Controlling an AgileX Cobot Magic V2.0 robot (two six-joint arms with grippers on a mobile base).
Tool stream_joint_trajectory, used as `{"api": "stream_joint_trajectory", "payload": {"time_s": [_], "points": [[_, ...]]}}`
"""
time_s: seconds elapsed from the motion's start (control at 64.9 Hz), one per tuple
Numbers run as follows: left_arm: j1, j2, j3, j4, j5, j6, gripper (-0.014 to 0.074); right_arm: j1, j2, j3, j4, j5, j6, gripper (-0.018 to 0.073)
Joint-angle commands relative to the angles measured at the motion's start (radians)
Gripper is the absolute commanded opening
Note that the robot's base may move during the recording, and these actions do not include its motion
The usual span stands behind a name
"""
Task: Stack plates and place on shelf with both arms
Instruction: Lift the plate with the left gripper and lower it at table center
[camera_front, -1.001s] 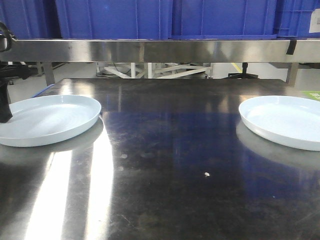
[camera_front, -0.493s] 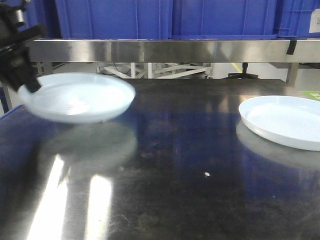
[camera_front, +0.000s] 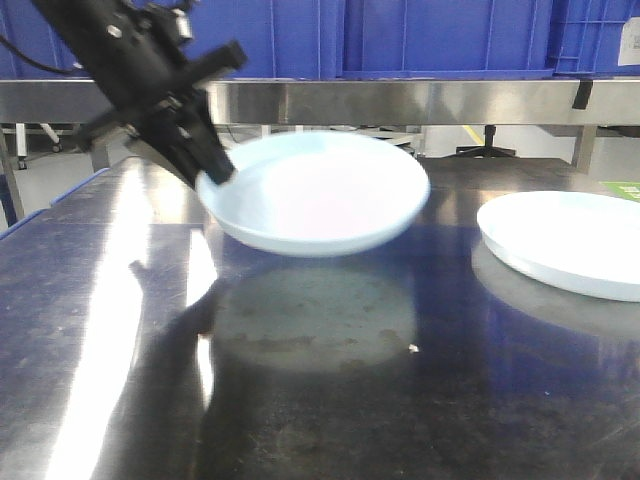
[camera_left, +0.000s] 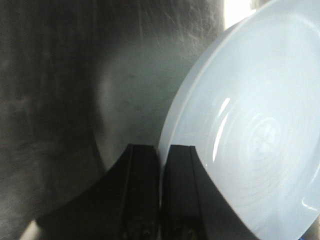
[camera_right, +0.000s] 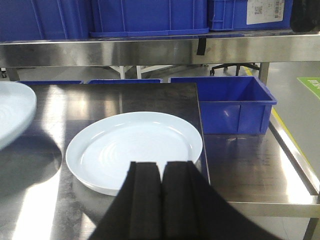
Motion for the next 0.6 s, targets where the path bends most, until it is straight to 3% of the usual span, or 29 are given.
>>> {"api": "stream_joint_trajectory", "payload": {"time_s": [0.0, 0.2, 0.416, 0.585], "points": [[-0.024, -0.038, -0.034, -0.028, -0.035, -0.038, 0.0088, -0.004, -0.019, 0.0, -0.011, -0.083, -0.011, 0.0047], [-0.051, -0.036, -0.028, 0.05, -0.04, -0.056, 0.0117, -0.004, -0.019, 0.0, -0.011, -0.083, -0.011, 0.0047], [-0.088, -0.042, -0.028, 0.066, -0.035, -0.056, 0.0321, -0.004, -0.019, 0.0, -0.011, -0.083, -0.011, 0.0047], [-0.122, -0.067, -0.028, 0.076, -0.017, -0.056, 0.0327, -0.004, -0.019, 0.0, -0.011, -0.083, -0.011, 0.0047]]}}
